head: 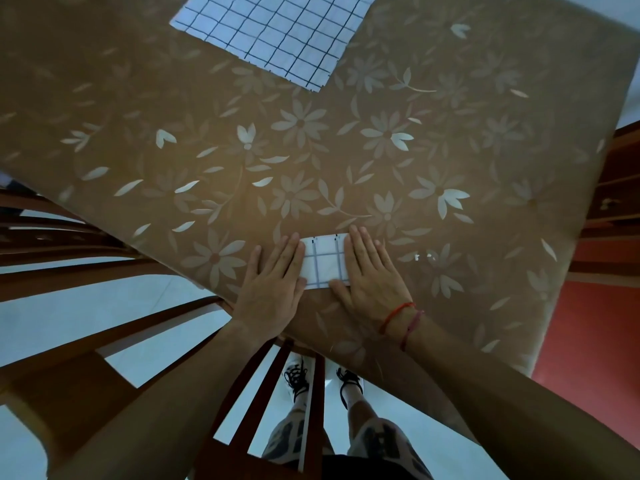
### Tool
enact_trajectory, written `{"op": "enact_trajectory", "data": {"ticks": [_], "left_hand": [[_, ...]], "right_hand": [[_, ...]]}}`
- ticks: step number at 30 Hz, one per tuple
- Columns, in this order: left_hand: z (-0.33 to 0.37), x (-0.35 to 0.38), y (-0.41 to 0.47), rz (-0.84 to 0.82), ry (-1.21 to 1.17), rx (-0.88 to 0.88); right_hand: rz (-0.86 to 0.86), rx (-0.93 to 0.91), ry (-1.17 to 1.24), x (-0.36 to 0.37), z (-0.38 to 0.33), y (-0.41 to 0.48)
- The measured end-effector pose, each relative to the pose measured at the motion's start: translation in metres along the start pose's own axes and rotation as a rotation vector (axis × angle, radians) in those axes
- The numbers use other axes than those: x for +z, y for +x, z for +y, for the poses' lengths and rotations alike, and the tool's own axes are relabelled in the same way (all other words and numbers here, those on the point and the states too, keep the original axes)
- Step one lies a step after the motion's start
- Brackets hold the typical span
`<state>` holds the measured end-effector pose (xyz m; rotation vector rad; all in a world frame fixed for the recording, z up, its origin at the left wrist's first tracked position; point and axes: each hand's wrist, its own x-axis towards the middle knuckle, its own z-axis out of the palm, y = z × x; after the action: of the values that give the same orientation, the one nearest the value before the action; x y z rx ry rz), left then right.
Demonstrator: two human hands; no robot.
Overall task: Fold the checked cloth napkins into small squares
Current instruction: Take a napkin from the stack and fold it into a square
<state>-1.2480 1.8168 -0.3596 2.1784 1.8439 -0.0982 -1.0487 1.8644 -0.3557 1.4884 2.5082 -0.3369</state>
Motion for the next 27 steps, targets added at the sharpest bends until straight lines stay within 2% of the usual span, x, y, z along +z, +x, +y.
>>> {"op": "enact_trajectory", "data": {"ticks": [3,9,11,15,18,24,27], "left_hand": [[0.003,-0.005,0.002,0.021,-0.035,-0.018],[0.007,-0.023,0.017,0.169,-0.093,0.008],[0.011,-0.032,0.023,0.142,-0.116,-0.034],[0.02,-0.046,0.04,0.036,-0.257,-0.213],[0.021,-0.055,0.048,-0.029,-0.487,-0.335],[0.026,-0.074,0.032,-0.061,-0.79,-0.357],[0.024,-0.082,0.023,-0.031,-0.866,-0.334]], "right_hand": [[0.003,-0.001,0.002,-0.003,0.0,0.0],[-0.017,-0.024,0.029,-0.016,0.0,0.002],[-0.012,-0.054,0.069,-0.023,0.002,0.002],[0.016,-0.056,0.245,-0.036,0.003,0.008],[0.055,-0.045,0.375,-0.044,0.005,0.012],[0.049,0.175,0.749,-0.052,0.017,0.018],[0.027,0.259,0.891,-0.061,0.026,0.018]]}}
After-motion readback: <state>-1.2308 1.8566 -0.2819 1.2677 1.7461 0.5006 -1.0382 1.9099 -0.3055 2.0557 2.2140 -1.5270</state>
